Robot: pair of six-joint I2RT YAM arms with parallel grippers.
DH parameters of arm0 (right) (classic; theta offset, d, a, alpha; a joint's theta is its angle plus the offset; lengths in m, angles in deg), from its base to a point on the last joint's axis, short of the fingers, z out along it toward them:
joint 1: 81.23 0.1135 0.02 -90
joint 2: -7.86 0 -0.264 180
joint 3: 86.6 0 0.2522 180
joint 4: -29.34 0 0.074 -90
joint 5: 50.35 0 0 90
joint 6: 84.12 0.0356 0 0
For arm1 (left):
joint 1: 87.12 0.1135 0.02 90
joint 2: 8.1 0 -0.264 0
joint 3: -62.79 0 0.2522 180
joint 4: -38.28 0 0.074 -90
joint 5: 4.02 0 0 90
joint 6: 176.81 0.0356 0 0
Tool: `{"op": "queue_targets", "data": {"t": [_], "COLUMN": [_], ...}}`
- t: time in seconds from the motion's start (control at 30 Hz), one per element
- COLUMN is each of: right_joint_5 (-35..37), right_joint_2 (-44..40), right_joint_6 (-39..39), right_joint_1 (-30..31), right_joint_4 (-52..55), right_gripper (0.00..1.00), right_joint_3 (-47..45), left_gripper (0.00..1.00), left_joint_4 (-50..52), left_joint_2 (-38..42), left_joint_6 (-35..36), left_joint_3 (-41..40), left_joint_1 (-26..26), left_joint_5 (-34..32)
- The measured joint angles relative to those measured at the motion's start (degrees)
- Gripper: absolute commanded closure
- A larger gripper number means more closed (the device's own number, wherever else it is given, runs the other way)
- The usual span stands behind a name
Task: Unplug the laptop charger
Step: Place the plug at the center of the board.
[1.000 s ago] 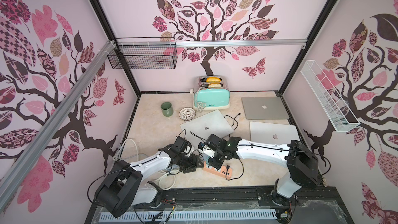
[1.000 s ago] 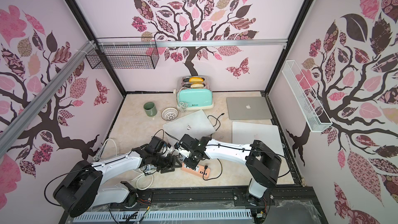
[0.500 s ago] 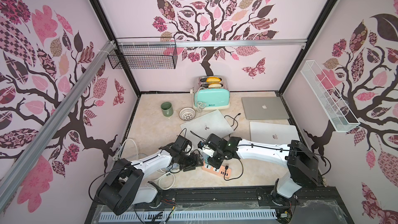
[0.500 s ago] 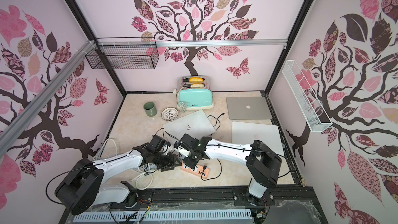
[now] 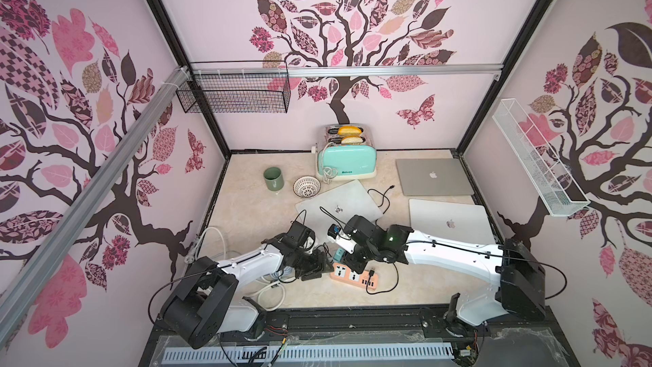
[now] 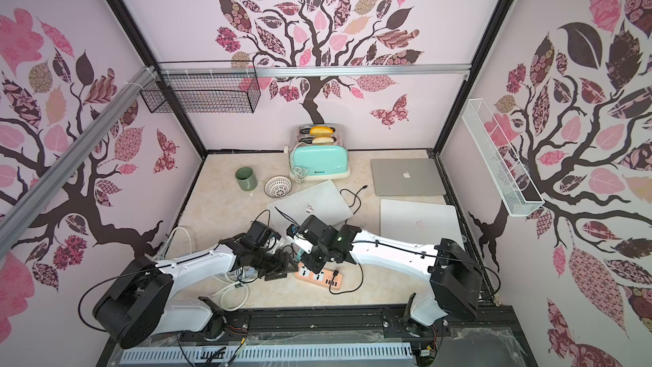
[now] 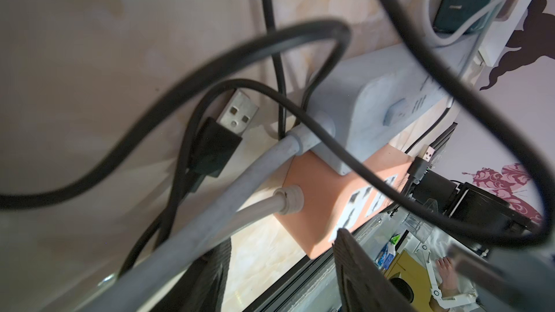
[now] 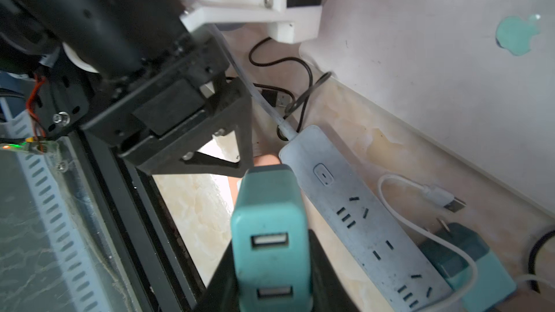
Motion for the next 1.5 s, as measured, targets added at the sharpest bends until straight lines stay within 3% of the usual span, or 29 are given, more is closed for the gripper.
{"op": "queue_targets", "data": {"t": [0.37, 0.8, 1.0, 1.23, 1.5], "right_joint_5": [-0.42, -8.24, -9.40, -9.57, -6.21], "right_joint_2": [10.38, 17.29, 17.29, 17.29, 13.16], "right_joint_6": [6.12, 11.74, 12.68, 12.37, 9.97], "right_joint_1": [-9.16, -10.40, -11.06, -11.47, -11.47], "right_joint_4": [5.81, 3.76, 2.86, 3.08, 8.44], "right_gripper": [0.82, 0.74, 0.55, 0.31, 0.08], "right_joint_3": [10.60, 11.67, 10.49, 8.46, 9.88], "left_gripper": [0.37, 0.27, 0.16, 0.12, 0.02], "left_joint_4": [3.28, 6.86, 9.05, 10.45, 14.78], "left_joint_2": [7.04, 15.39, 17.05, 17.44, 17.55], "left_joint_6": [-1.31, -1.51, -1.09, -0.42, 3.23], "left_joint_3": [0.02, -0.22, -0.22, 0.52, 9.70], "left_joint_1": [-0.02, -0.04, -0.04, -0.04, -0.04], "left_joint_5": [-0.98, -1.16, -1.46, -1.51, -5.29]}}
